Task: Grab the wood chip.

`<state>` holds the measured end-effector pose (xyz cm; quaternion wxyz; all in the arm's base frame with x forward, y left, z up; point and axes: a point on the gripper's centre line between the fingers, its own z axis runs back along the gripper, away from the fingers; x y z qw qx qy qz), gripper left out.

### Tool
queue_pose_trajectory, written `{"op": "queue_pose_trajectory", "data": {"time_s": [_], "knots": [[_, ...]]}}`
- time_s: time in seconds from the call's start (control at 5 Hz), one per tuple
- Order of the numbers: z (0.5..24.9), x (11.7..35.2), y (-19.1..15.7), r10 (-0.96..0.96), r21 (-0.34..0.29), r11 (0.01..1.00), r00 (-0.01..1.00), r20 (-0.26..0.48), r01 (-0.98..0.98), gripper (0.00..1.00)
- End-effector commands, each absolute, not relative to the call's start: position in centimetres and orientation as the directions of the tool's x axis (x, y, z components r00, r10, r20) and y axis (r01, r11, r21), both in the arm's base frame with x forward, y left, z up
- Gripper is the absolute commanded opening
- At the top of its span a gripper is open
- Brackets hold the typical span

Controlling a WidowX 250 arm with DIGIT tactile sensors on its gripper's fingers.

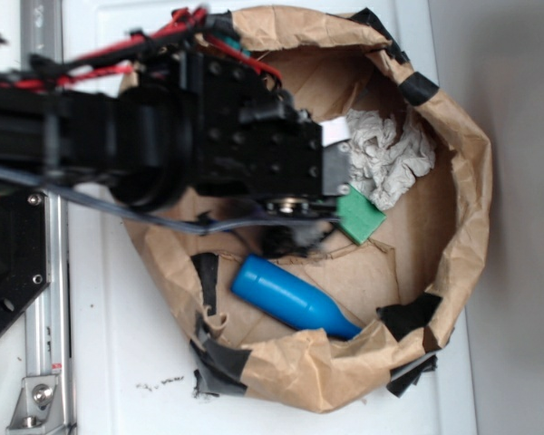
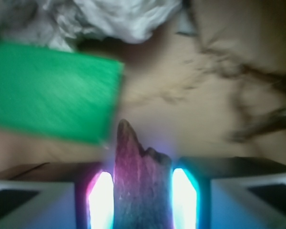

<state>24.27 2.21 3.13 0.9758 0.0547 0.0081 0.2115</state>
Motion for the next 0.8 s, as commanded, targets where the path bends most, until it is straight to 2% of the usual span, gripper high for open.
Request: {"op": "queue_pose_trajectory", "data": {"time_s": [0.0, 0.2, 0.6], "knots": [[14.8, 27.4, 3.0, 0.135, 0.053, 0.988, 0.981, 0.139, -0.143, 0.00], [17.0, 28.1, 2.5, 0.086, 0.015, 0.996, 0.984, 0.155, -0.089, 0.00], [16.2, 28.5, 1.1, 0.041, -0.031, 0.999, 0.987, 0.158, -0.037, 0.00]]}}
